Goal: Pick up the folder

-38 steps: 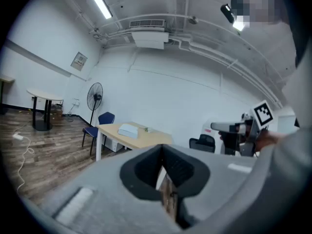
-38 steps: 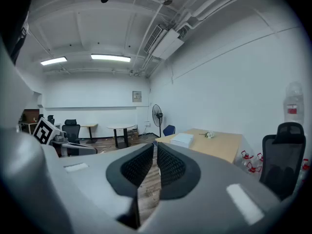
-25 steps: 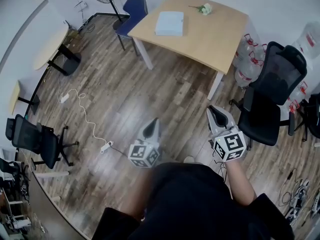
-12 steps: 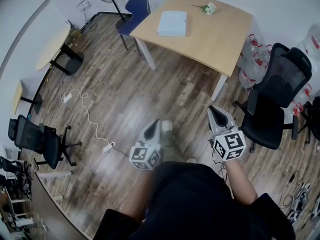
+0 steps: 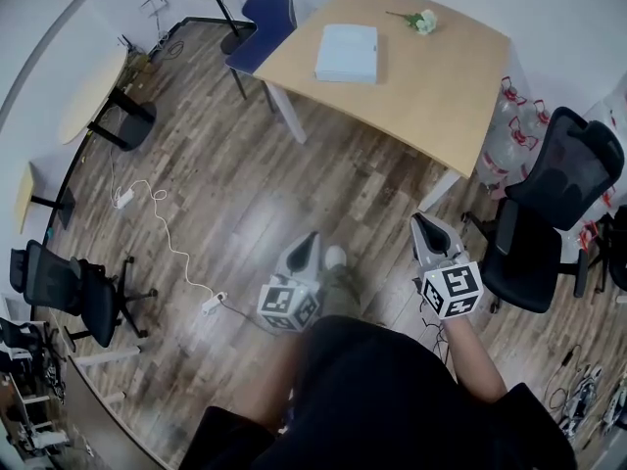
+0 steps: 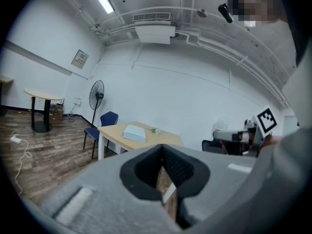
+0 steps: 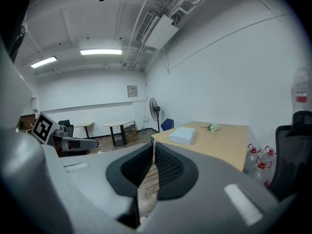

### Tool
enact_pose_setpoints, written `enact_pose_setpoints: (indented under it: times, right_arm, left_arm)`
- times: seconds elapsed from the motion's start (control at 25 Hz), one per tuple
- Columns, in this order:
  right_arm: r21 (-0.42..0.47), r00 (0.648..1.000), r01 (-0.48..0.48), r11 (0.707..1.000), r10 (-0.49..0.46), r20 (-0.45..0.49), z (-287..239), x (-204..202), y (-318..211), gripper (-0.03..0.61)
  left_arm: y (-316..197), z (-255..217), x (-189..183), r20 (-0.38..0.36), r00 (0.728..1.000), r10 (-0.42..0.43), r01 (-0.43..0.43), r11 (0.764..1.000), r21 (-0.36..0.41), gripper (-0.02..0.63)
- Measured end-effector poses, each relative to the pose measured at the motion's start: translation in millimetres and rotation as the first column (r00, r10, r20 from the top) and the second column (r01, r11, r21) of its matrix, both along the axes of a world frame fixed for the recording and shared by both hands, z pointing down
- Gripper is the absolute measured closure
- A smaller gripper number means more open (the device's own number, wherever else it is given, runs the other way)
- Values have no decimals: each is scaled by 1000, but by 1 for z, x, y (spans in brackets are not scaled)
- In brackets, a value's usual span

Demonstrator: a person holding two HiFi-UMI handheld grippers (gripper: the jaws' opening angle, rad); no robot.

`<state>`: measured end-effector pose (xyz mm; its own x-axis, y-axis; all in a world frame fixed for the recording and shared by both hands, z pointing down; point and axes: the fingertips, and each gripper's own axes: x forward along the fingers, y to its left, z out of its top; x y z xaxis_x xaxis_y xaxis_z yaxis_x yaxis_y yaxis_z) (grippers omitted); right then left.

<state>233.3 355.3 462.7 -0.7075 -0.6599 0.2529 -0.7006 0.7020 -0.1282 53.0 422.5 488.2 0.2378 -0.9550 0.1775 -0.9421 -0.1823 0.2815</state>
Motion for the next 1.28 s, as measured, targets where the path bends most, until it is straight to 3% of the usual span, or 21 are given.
enact_pose_setpoints:
  times: [0.28, 0.64, 0.92, 1.0, 1.16, 1.28]
  right_arm:
    - [-45, 999, -12, 999, 10, -47, 5, -76, -112, 565]
    - [-54, 997, -32, 998, 29, -66, -11, -178, -226, 571]
    - [-49, 995, -53, 997, 49, -82, -11, -225, -272, 572]
    - [-53, 994, -79, 995, 74, -81, -11, -229, -281, 574]
    - [-68, 989, -118, 991, 111, -95, -5, -229, -294, 574]
    - [-94, 989, -123, 988, 114, -96, 8, -225, -299, 575]
  left_arm:
    - [-115, -11, -82, -11, 1000, 18, -18, 1000, 13, 614]
    - [-220, -19, -182, 73, 996, 45, -46, 999, 22, 614]
    - [-269, -30, -232, 20, 999, 45, -45, 998, 43, 614]
    - [-279, -30, -241, 42, 997, 57, -59, 997, 46, 614]
    - [-292, -32, -239, 160, 980, 120, -129, 990, 53, 614]
    - [-301, -26, -236, 131, 983, 130, -136, 990, 33, 614]
